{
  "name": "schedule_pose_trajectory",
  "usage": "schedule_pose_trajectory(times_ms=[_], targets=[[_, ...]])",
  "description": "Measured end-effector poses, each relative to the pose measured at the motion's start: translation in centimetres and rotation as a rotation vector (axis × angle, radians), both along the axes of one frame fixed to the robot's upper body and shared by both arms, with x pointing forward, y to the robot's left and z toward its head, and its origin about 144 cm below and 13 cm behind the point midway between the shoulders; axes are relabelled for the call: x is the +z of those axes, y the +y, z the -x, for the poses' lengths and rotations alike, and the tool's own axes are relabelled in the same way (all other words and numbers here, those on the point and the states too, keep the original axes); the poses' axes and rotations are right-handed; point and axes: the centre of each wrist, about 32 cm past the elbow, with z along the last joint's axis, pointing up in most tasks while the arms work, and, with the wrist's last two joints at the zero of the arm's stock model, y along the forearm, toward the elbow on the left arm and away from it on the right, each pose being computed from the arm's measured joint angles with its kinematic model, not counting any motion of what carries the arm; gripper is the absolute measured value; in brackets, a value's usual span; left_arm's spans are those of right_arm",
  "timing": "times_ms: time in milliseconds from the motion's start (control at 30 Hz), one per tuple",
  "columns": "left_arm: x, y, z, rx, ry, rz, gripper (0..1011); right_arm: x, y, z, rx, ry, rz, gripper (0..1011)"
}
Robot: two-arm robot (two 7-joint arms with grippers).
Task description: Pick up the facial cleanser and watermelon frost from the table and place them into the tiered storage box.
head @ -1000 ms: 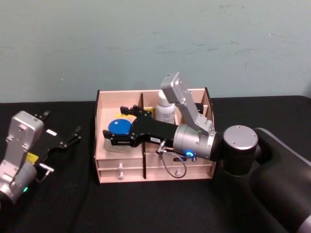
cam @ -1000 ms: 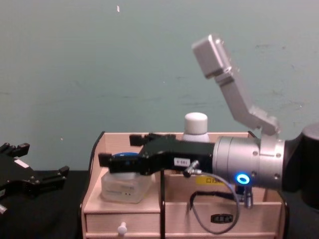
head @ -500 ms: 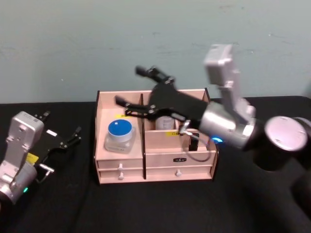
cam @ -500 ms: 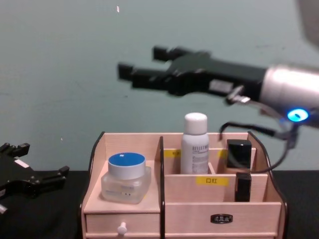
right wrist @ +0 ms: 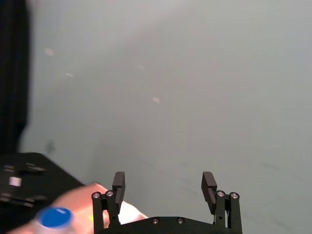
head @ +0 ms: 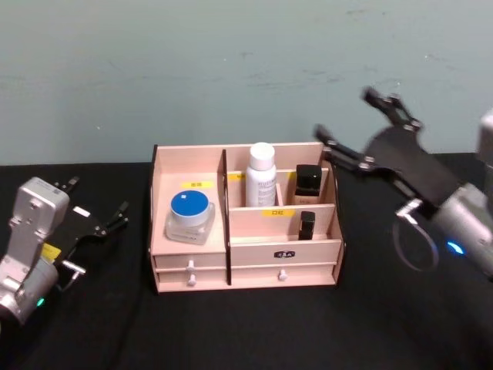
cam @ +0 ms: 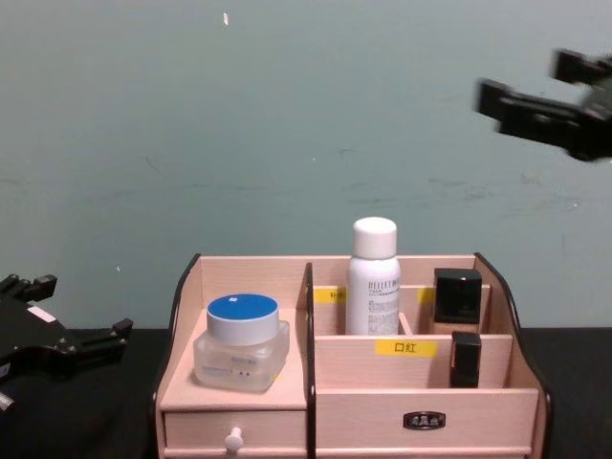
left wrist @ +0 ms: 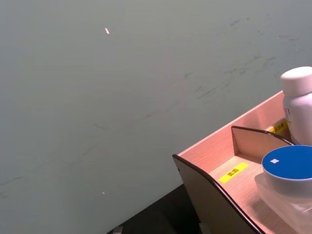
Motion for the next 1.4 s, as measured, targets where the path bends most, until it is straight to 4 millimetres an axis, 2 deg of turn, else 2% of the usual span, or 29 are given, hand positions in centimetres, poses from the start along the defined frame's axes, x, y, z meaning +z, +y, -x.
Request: schedule_pose_trajectory(times_ms=[267, 633, 1400], targets=[[0.0, 0.0, 0.0, 0.0, 0.0, 0.0, 1010, -3.5, -2.1, 1.4, -0.176, 0.054, -0.032, 1002], [0.0, 0.0, 0.0, 0.0, 0.0, 0.0, 1009, -7.5, -2.5, 1.2, -0.235, 0.201, -0.006, 1002], [0.0, 0.0, 0.0, 0.0, 0.0, 0.0, 1009, -7.0, -2.6, 1.2, -0.234, 0.176, -0.011, 1002]])
